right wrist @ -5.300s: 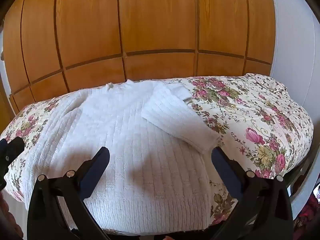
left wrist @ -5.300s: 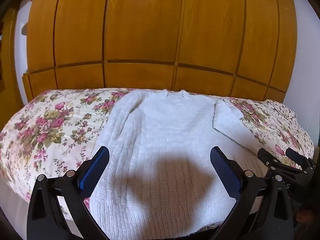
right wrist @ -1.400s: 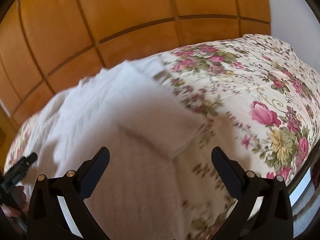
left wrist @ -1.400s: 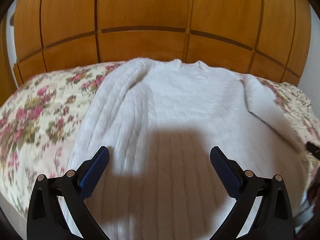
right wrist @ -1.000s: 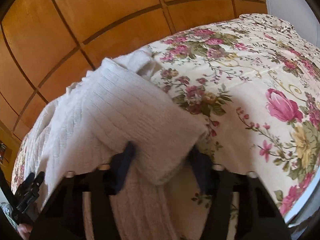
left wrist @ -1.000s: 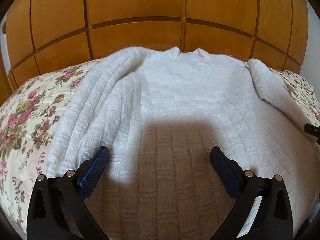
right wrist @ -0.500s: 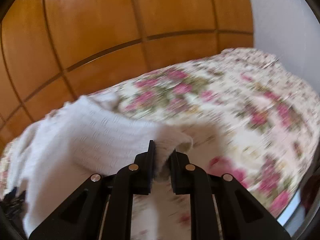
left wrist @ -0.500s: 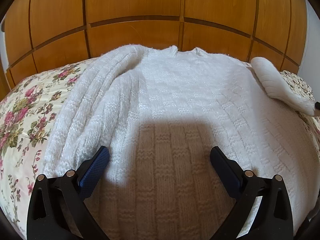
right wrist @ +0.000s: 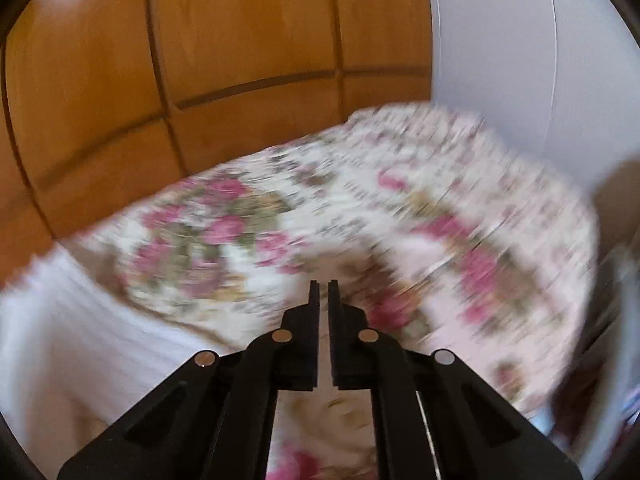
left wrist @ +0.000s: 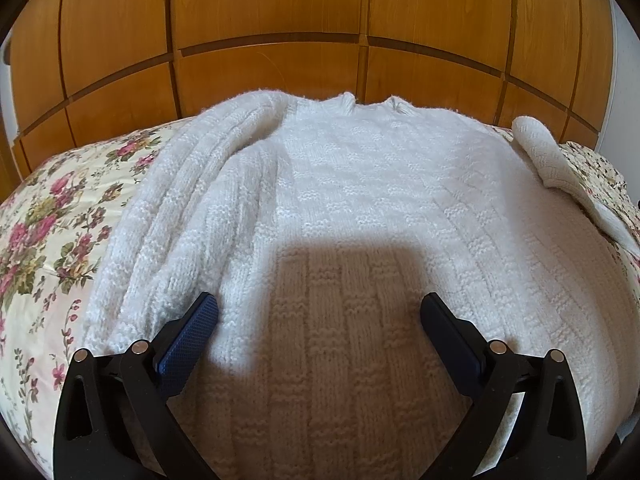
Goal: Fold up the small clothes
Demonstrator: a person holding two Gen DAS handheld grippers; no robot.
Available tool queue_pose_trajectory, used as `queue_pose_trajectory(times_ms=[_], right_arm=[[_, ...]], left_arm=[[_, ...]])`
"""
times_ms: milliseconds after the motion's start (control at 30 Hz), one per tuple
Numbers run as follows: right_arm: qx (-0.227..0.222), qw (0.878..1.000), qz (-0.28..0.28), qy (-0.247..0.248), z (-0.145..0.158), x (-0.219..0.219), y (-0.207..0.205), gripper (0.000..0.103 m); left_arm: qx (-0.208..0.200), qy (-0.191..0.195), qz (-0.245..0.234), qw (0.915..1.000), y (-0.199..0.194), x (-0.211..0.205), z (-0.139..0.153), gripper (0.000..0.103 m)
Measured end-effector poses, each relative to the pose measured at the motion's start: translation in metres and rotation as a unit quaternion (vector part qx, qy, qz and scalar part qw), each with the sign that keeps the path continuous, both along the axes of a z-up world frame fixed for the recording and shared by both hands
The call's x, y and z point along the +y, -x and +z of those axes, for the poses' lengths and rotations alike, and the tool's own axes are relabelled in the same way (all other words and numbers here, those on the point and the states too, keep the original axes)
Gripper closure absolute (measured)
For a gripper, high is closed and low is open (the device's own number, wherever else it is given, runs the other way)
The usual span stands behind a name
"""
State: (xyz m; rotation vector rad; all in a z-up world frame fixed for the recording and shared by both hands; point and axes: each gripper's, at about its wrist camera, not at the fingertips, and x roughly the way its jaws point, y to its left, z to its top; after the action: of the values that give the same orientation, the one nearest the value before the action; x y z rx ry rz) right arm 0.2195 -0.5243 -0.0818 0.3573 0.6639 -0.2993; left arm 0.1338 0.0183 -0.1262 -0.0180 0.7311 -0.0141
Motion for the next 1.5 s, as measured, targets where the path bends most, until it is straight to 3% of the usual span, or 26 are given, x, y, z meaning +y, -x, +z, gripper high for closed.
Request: queue_pose_trajectory(times_ms=[67,167,233,300,400,633,733,767,900,1033,1133,1200,1300,1400,1500], right_arm=[[0.003,0.999,0.011,-0.052,-0.007,0.004,0.006,0.037],[0.028,0.995,0.044,-0.081,-0.024,0.024,0.008,0.038],[0.06,0.993,0.056,-0.08,-0.039,0.038,0.002,0.05],[0.076,0.993,0.061,-0.07,-0.051,0.049,-0.001,0.086],[0.059,0.996,0.065,0.006,-0.041,0.055,0.0,0.091],[0.036,0.992,-0.042,0.11,-0.018,0.008,-0.007,0.091],[0.061,0.988,-0.086,0.11,-0.026,-0.015,-0.012,0.073],[0.074,0.986,-0.107,0.104,-0.032,-0.023,-0.014,0.052],[0.068,0.988,-0.121,0.06,-0.032,-0.017,-0.008,0.042],[-0.026,0.999,-0.023,0.028,0.002,0.054,0.005,0.028],[-0.067,0.992,0.108,-0.003,0.017,0.124,0.007,0.028],[-0.063,0.98,0.187,-0.03,0.013,0.172,0.006,0.029],[-0.049,0.966,0.251,-0.04,0.001,0.221,0.002,0.03],[-0.034,0.958,0.283,-0.032,-0.016,0.251,-0.002,0.031],[-0.001,0.958,0.287,0.005,-0.038,0.263,-0.009,0.029]], left_arm=[[-0.001,0.0,0.0,1.0,0.0,0.0,0.0,0.003],[0.0,-0.001,0.0,1.0,0.0,0.0,0.0,0.003],[0.0,-0.001,0.0,1.0,0.0,0.0,-0.001,0.003],[0.001,-0.001,0.0,1.0,-0.001,0.0,-0.001,0.003],[0.0,-0.001,0.0,1.0,0.0,0.0,-0.001,0.003],[0.0,-0.002,0.0,1.0,0.0,-0.001,-0.001,0.003],[-0.001,-0.002,0.0,1.0,0.0,0.0,-0.002,0.003],[-0.001,-0.002,0.0,1.0,0.0,0.0,-0.002,0.003],[-0.002,-0.003,0.0,1.0,-0.001,0.001,-0.002,0.003],[-0.002,-0.003,0.0,1.0,0.0,0.0,-0.002,0.003],[-0.002,-0.003,0.0,1.0,0.0,0.0,-0.002,0.003],[0.0,-0.008,-0.002,1.0,-0.001,-0.001,0.0,0.003],[0.009,-0.016,-0.01,0.9998,0.001,-0.003,0.005,0.003],[-0.003,-0.017,-0.034,0.9993,0.016,-0.003,0.016,0.003],[-0.034,-0.022,-0.046,0.9981,0.044,0.006,0.032,0.003]])
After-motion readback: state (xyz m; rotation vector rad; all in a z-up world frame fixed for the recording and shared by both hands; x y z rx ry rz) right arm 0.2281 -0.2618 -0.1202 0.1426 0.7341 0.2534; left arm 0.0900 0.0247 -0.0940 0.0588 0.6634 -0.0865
